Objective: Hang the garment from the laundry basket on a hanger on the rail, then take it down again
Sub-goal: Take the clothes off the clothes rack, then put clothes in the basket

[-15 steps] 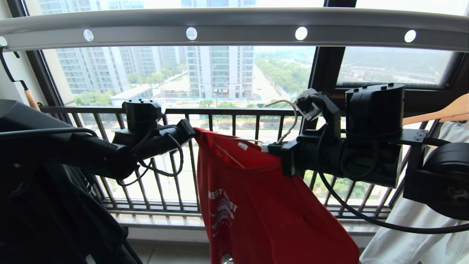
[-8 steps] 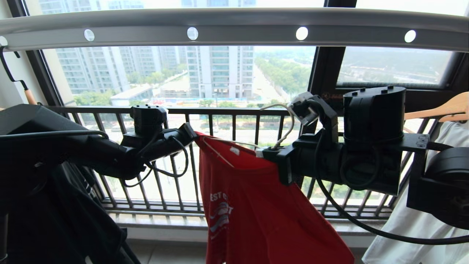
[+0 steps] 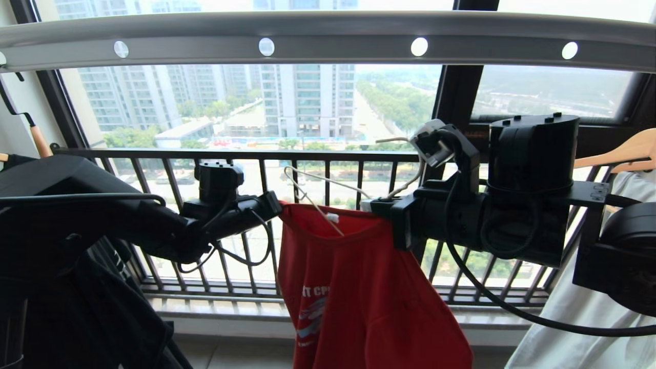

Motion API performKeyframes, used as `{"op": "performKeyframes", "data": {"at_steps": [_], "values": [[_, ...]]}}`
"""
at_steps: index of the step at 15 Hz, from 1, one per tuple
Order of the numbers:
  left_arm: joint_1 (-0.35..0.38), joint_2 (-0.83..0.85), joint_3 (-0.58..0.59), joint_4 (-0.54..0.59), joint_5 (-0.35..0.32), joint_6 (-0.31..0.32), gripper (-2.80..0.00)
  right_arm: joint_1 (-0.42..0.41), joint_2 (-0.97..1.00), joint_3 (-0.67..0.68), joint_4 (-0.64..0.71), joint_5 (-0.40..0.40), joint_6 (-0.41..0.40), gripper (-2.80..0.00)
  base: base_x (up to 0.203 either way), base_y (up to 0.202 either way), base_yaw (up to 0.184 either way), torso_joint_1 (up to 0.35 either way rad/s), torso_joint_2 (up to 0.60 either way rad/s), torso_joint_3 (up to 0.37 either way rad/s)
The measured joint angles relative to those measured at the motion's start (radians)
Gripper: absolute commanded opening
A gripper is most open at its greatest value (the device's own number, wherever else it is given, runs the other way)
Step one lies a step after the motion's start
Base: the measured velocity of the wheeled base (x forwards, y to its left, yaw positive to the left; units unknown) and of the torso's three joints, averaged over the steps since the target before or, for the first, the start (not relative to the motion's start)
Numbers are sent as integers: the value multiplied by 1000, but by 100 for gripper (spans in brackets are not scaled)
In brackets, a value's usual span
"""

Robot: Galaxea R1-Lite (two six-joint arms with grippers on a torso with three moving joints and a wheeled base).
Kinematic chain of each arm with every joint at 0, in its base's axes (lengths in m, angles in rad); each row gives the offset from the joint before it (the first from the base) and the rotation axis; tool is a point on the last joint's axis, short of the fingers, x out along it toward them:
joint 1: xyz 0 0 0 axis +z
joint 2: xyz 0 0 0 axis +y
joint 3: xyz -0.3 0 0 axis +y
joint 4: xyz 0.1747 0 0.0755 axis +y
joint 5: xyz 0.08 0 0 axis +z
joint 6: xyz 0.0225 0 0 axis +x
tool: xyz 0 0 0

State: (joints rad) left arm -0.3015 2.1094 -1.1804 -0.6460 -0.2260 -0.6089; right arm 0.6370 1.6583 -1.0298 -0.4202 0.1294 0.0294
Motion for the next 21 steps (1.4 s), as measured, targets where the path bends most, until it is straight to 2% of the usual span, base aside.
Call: {"op": "performKeyframes", "data": {"at_steps": [2,4,6,8,10,13,16,21], "values": [[-38,-23,33,0,9,22,-280,-12,18,0,-69,-5,1,-280,0,0,0,0,0,0],[-109,-52,70,-2,57,45,-280,-22,42,3,-113,-7,14,-280,0,0,0,0,0,0],[-189,-69,118,-2,113,104,-280,-24,59,4,-159,-10,79,-280,0,0,0,0,0,0],[-241,-79,154,-3,142,133,-280,-29,78,1,-217,-25,101,-280,0,0,0,0,0,0],[-269,-93,181,-3,142,158,-280,-36,104,0,-281,-53,101,-280,0,0,0,0,0,0],[-291,-95,191,-4,145,165,-280,-44,129,0,-295,-71,97,-280,0,0,0,0,0,0],[-311,-89,201,-5,146,166,-280,-58,138,-14,-313,-139,88,-280,0,0,0,0,0,0],[-319,-55,200,-6,153,170,-280,-60,158,-18,-313,-157,42,-280,0,0,0,0,0,0]]}}
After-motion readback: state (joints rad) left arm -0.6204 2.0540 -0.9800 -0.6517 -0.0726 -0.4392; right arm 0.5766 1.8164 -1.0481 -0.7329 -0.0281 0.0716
